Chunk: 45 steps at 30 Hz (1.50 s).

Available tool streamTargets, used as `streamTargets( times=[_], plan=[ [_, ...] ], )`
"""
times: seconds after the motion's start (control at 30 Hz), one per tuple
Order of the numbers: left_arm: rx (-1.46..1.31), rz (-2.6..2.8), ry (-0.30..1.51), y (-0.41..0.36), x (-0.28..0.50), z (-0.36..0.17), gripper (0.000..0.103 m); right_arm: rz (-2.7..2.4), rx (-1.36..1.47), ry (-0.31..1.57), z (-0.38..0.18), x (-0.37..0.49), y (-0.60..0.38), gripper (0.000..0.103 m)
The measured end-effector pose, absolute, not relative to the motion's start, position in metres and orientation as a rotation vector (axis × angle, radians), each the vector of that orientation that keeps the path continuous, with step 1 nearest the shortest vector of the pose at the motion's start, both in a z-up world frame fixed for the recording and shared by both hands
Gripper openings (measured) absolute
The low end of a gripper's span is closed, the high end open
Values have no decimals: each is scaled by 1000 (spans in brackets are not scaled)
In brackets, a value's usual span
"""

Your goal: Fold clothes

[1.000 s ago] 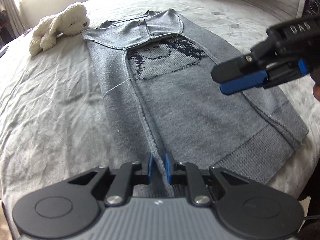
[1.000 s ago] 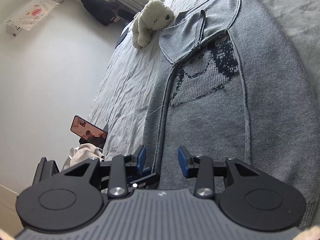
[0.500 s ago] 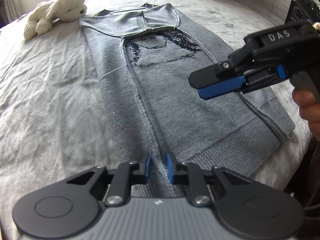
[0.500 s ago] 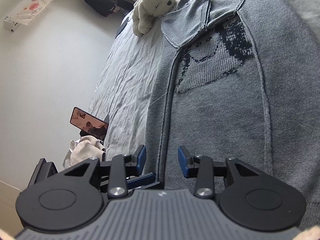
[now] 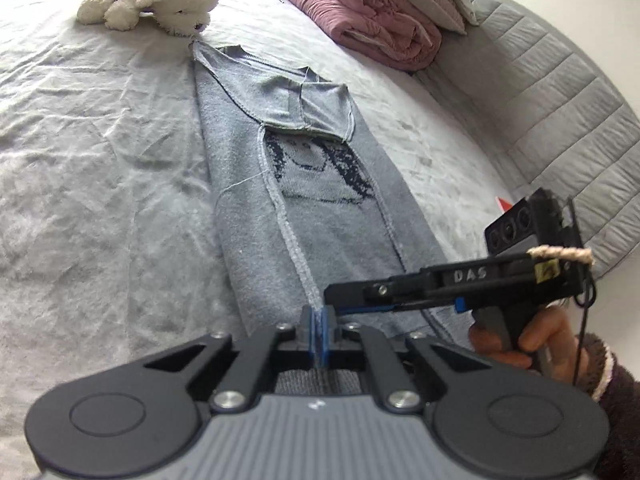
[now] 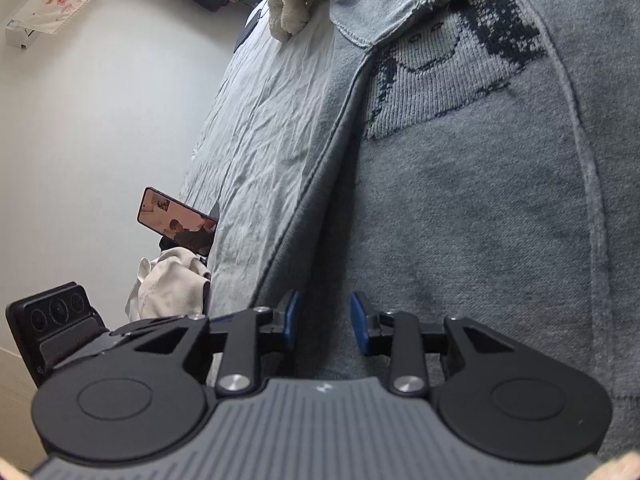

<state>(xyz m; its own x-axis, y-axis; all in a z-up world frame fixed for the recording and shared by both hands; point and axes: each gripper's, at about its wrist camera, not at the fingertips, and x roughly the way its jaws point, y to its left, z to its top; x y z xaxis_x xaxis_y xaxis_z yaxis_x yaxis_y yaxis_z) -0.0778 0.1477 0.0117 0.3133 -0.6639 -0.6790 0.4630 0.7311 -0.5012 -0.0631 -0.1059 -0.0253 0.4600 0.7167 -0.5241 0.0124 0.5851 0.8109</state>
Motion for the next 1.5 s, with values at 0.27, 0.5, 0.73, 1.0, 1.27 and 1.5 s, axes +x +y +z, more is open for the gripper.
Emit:
streamTargets(
  times=[0.27,0.5,0.73,1.0,1.27,1.5],
  plan=[
    [-357,-803,1010,155,-68,14,2,629,921,1163,-46,-74,-73,19],
    [-364,-841,1058,138,-64,-1,2,671,981,1234,-51,-86,-80,17],
    [-333,-866,1117,119,-60,-18,2,726,953,1285,-45,-103,-82,22],
    [-211,-932,1244,107,-60,-41,3,838,876,1335,-35,-122,-86,37],
    [-256,-952,1089,127,-53,-21,8,750,898,1138,-12,-118,-137,38],
    [-93,-1079,1127,104,-63,-33,7,563,920,1021,-11,-92,-160,38]
  ],
)
